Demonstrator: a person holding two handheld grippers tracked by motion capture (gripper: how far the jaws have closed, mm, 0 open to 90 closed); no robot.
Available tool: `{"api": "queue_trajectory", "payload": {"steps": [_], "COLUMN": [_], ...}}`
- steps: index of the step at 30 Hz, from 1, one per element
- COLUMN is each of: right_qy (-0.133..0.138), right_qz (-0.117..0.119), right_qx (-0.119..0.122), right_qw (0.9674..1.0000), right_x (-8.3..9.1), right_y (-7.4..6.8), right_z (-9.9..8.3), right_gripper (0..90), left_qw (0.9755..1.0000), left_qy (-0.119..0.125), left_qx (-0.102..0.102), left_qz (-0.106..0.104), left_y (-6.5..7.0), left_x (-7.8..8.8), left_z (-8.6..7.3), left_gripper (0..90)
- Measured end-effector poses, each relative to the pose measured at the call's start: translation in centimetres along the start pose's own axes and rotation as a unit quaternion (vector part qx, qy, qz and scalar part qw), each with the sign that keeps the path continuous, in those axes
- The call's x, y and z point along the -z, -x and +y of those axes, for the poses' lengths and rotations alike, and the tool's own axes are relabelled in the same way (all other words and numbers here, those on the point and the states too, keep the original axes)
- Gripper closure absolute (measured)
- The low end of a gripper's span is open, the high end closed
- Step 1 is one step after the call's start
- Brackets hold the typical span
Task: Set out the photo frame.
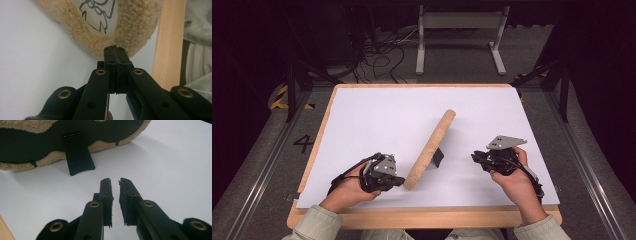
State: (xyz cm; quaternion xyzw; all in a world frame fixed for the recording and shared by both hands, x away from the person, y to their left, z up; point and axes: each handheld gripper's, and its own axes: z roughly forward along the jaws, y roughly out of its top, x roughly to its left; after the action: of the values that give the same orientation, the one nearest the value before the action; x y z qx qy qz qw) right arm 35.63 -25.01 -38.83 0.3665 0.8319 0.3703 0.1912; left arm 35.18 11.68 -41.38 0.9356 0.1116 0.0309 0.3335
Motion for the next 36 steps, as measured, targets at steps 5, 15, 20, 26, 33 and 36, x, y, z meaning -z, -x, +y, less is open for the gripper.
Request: {"api": "queue_trajectory", "payload": {"steps": [5,15,20,26,33,36], "right_qy": [-0.005,-0.014,-0.018,-0.003,0.004,0.003], "right_qz": [0.009,0.01,0.008,0.005,0.002,-0.006], "right_qx": [0.003,0.008,0.005,0.012,0.006,0.009], "right_qw": [0.9999,0.9998,0.9998,0.9999,1.0,0.9999], "right_x": [0.0,0.2,0.2,0.6,1.2,1.4], "right_y": [-0.3,-0.6,-0.7,-0.7,-0.5,-0.4], "right_z": [0.2,0.4,0.4,0.4,0.1,-0.1], "right_gripper": [85.4,90.0,90.0,87.1,85.4,85.4], "left_qw": [0.9999,0.9992,0.999,0.9984,0.9968,0.9966], "left_qy": [0.002,0.011,0.012,0.014,0.019,0.019], "left_qx": [-0.006,-0.013,-0.017,-0.02,-0.033,-0.036], "left_qz": [-0.012,-0.035,-0.039,-0.051,-0.07,-0.071], "left_y": [0.6,1.2,1.6,1.9,2.1,2.4], "left_x": [-0.5,-1.4,-1.9,-2.8,-4.0,-4.4], "left_z": [0.5,1.2,1.7,2.5,3.6,4.2], "left_gripper": [90.0,90.0,90.0,90.0,89.9,89.8]}}
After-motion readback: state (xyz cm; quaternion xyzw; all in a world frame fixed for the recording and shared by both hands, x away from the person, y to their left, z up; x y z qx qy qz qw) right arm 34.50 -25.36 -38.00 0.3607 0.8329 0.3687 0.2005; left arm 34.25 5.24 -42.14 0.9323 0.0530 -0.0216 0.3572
